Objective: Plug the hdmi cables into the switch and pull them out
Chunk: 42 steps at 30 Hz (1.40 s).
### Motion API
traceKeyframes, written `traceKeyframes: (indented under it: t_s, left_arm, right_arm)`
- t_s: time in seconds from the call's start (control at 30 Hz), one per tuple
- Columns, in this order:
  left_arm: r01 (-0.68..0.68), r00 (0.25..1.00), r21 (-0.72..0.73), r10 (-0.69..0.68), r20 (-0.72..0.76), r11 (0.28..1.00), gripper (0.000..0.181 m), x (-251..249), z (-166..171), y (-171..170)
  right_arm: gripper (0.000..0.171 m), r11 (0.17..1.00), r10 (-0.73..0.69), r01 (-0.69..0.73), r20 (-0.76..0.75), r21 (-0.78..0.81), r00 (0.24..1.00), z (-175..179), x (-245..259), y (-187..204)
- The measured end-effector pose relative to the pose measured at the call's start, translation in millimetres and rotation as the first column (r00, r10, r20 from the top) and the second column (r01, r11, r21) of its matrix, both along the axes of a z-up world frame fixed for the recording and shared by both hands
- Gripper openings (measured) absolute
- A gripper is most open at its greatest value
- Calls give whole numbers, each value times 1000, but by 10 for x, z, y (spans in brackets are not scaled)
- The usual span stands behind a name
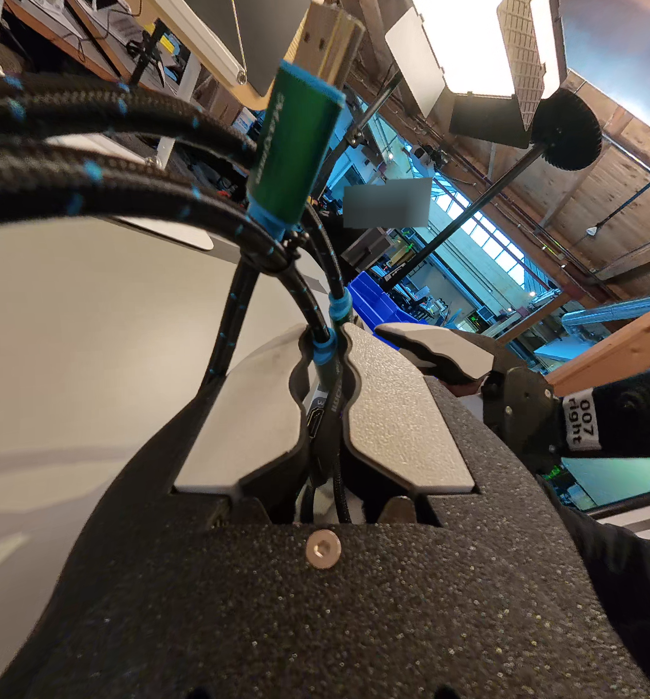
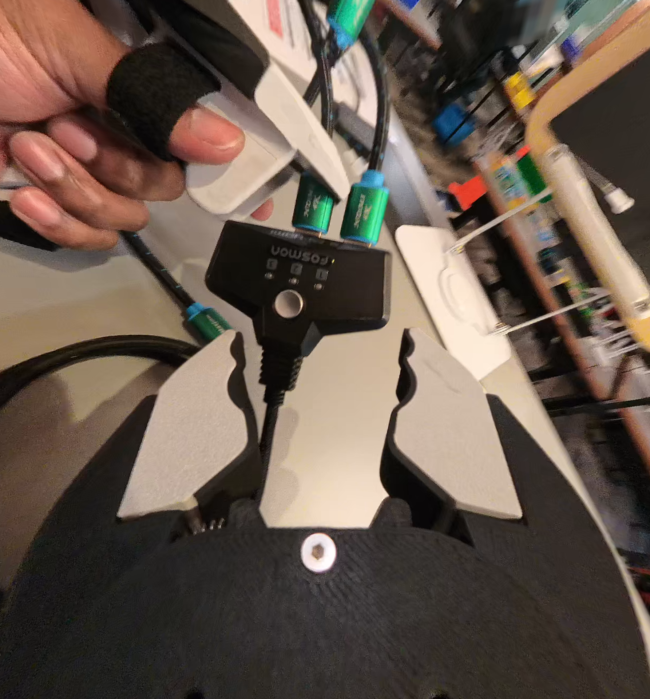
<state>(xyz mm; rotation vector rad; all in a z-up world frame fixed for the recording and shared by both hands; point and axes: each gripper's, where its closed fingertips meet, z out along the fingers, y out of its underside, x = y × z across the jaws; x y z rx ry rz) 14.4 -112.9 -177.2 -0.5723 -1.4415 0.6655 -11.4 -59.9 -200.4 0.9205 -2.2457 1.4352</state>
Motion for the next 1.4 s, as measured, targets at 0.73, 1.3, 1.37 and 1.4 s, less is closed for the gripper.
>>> traceKeyframes:
  t_s: [0.73, 1.3, 1.37, 1.4]
  left_arm:
    - [81, 988, -8, -79, 133, 997, 16, -128, -202, 151]
    - [18, 990, -396, 40, 138, 918, 43, -28, 102, 85]
    - [-2, 991, -433, 61, 121, 901, 43, 5, 159, 57]
    - [-6, 991, -448, 65, 117, 894, 43, 17, 181, 53]
  right_arm:
    - [37, 946, -102, -34, 398, 322, 912, -547, 67, 40]
    - [48, 903, -242, 62, 385, 425, 891, -837, -264, 42]
    - [52, 904, -252, 76, 381, 421, 890, -834, -310, 33]
    - [56, 905, -257, 82, 384, 416, 887, -825, -336, 29]
